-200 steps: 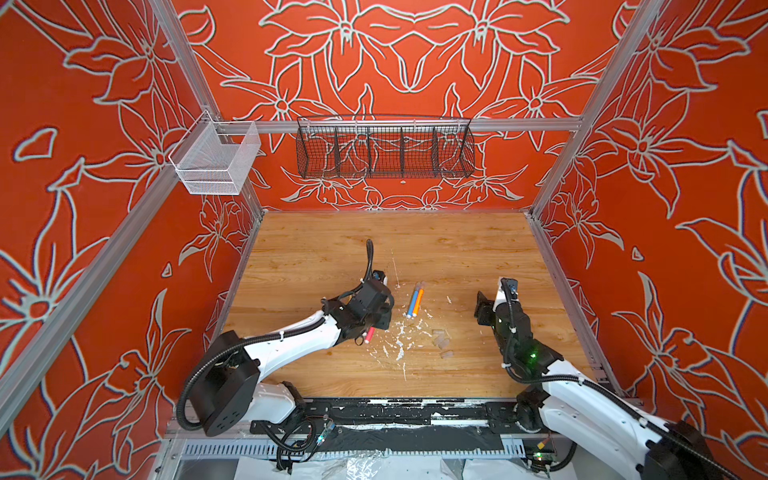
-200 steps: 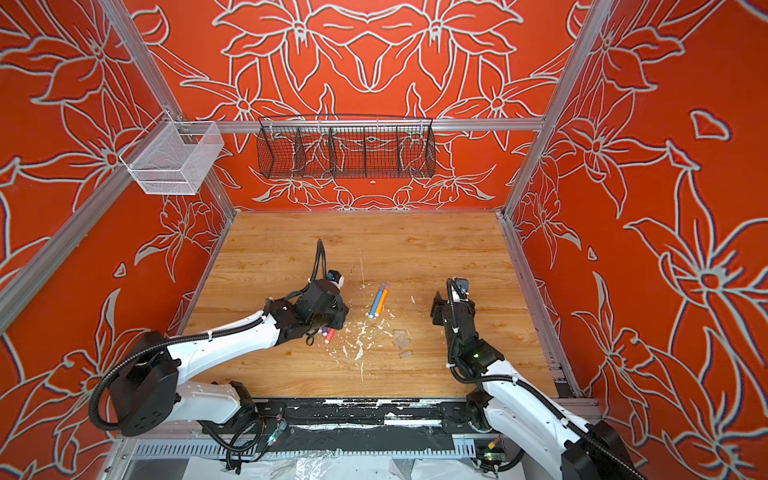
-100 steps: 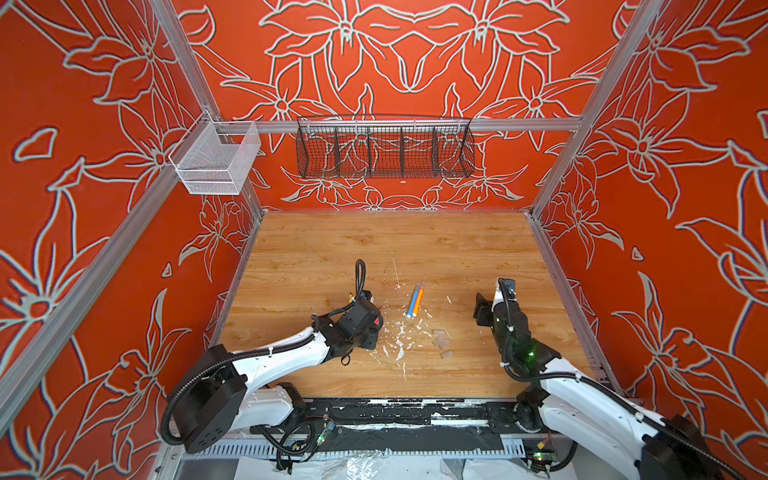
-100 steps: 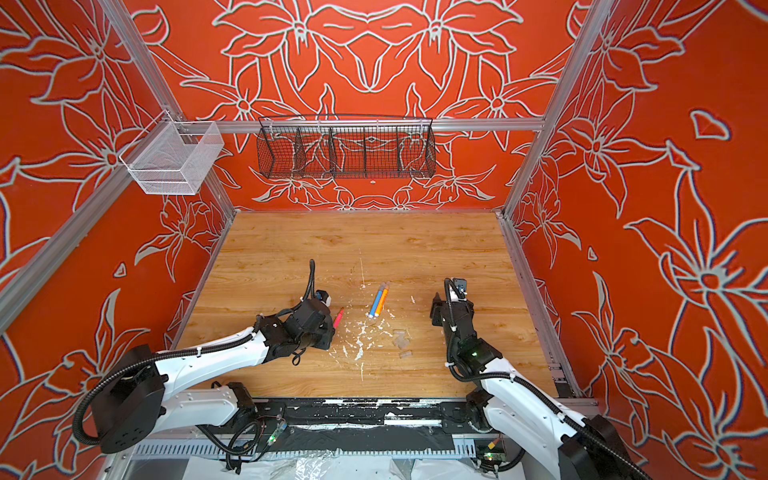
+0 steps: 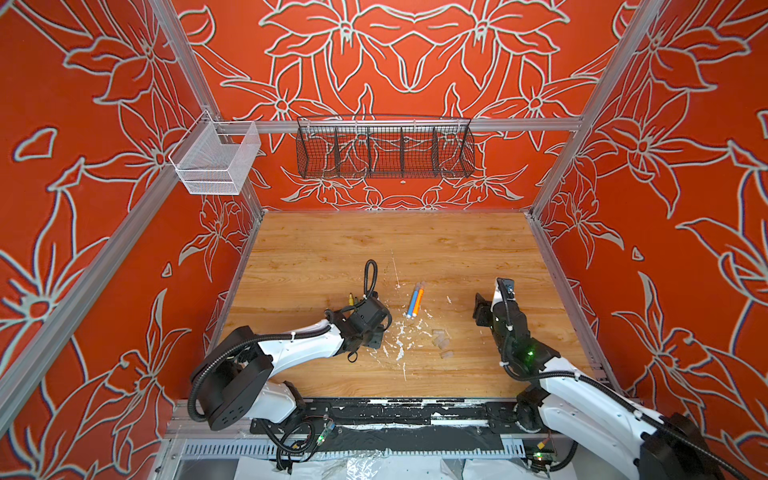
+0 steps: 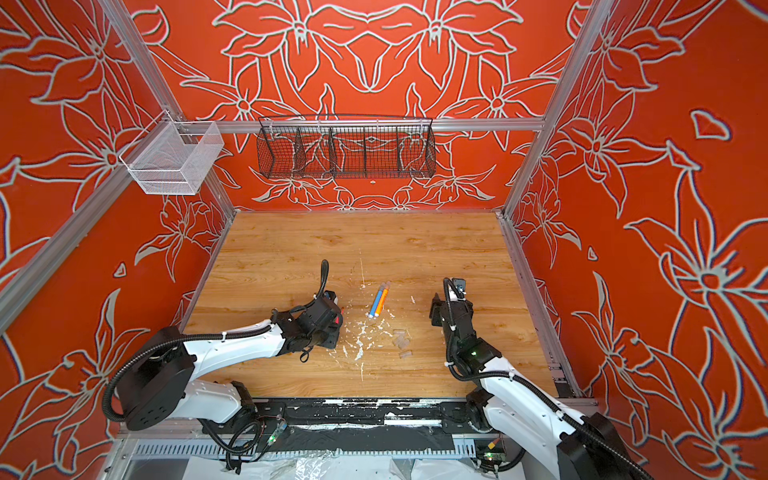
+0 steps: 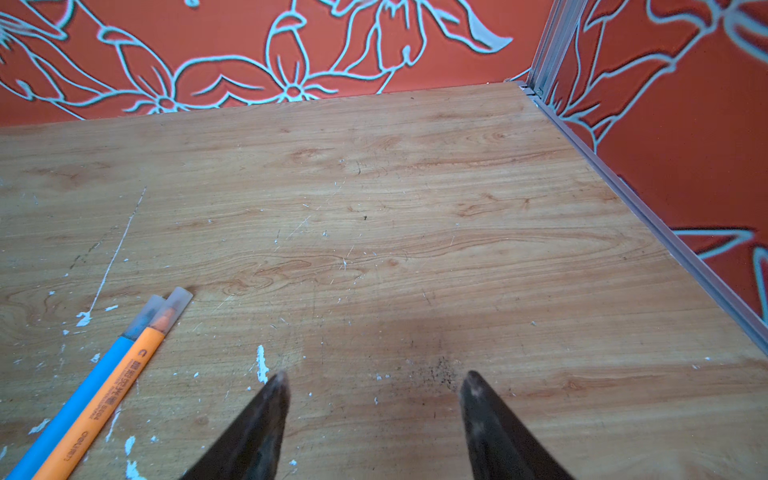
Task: Insert the pens into the pen caps
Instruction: 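Move the left gripper down over the pink marker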
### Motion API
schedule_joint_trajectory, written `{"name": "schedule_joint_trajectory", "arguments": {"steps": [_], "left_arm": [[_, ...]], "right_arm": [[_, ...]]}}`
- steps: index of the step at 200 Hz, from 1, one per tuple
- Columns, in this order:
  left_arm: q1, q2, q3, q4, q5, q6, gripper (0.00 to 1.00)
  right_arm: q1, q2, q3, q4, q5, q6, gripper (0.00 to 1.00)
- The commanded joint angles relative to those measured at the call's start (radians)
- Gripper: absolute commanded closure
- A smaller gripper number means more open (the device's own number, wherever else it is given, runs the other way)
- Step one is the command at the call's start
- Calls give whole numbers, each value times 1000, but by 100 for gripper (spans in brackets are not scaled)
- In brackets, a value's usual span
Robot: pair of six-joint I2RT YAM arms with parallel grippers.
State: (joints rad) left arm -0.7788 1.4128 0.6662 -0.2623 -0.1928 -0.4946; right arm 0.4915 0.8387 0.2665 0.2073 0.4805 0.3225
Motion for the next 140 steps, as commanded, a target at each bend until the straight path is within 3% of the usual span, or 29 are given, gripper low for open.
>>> {"name": "schedule_joint_trajectory", "arguments": {"steps": [1,140], "left_arm": [[-11,32,35,-33,-41,-6,69],[-83,141,100,-157,-131,-23,76]], "right_arm": [[-5,0,31,6,-6,4,33],[-4,2,31,8,-7,7,32]]}}
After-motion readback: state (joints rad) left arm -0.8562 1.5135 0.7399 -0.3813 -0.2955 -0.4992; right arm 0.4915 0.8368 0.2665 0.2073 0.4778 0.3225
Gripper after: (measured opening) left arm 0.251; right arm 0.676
